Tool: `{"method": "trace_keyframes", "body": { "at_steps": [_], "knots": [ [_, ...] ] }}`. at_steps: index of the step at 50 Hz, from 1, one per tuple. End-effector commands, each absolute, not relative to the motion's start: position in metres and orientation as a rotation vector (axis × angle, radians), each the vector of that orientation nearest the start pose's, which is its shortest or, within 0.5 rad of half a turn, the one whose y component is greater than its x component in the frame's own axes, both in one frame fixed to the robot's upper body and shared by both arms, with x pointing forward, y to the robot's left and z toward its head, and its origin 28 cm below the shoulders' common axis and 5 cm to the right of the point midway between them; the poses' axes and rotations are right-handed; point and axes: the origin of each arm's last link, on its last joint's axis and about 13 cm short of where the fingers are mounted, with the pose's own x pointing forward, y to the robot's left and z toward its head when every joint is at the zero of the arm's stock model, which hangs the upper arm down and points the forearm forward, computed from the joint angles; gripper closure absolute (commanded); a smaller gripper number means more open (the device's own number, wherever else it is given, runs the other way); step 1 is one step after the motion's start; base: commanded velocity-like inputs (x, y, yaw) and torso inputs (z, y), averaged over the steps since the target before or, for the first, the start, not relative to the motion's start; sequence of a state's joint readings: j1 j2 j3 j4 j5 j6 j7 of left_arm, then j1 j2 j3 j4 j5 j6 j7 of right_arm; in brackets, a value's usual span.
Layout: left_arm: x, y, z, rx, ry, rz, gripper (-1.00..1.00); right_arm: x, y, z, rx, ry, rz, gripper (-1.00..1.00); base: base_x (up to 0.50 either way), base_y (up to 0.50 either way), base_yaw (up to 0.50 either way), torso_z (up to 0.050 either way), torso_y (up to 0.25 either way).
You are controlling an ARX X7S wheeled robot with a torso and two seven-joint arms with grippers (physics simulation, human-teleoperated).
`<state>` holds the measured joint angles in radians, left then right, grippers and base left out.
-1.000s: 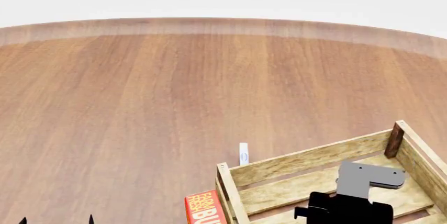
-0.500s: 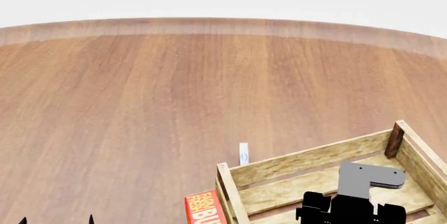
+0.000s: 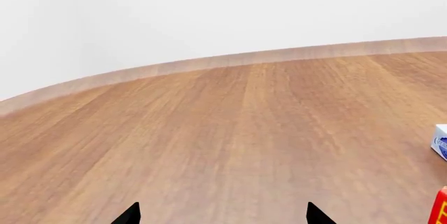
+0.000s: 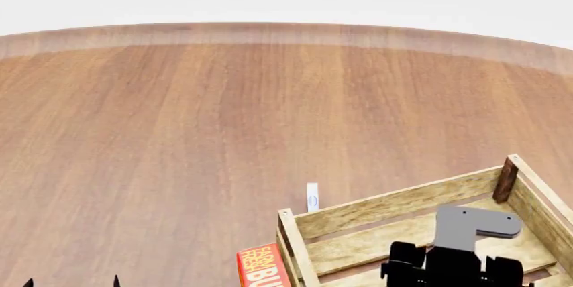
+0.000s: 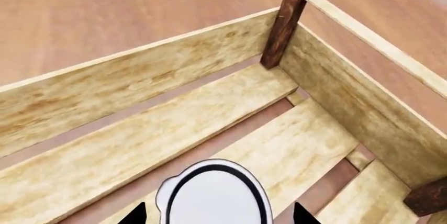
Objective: Pick up the tomato sauce, and put it in the wooden tray.
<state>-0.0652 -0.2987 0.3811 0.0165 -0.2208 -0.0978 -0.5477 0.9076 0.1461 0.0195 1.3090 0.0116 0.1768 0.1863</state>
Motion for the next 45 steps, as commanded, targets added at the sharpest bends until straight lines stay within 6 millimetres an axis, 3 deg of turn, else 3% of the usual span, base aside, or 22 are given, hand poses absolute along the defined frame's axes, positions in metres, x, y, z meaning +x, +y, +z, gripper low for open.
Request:
{"method": "trace_keyframes", "body": {
  "at_steps": [1, 13, 39, 45],
  "knots": [
    [0.21, 0.204, 0.012, 0.085, 0.063, 0.135, -1.0, 0.35, -0.155, 0.018, -0.053, 0.556, -0.281, -1.0, 0.0, 0.0, 0.0, 0.0, 0.0],
    [0.211, 0.205, 0.01, 0.086, 0.062, 0.135, -1.0, 0.355, -0.154, 0.025, -0.041, 0.33, -0.231, -1.0, 0.0, 0.0, 0.0, 0.0, 0.0],
    [0.21, 0.204, 0.012, 0.087, 0.063, 0.135, -1.0, 0.32, -0.15, 0.059, 0.01, 0.023, -0.227, -1.0, 0.0, 0.0, 0.0, 0.0, 0.0],
    [0.211, 0.205, 0.011, 0.087, 0.063, 0.135, -1.0, 0.299, -0.147, 0.081, 0.028, -0.08, -0.237, -1.0, 0.0, 0.0, 0.0, 0.0, 0.0]
  ]
}}
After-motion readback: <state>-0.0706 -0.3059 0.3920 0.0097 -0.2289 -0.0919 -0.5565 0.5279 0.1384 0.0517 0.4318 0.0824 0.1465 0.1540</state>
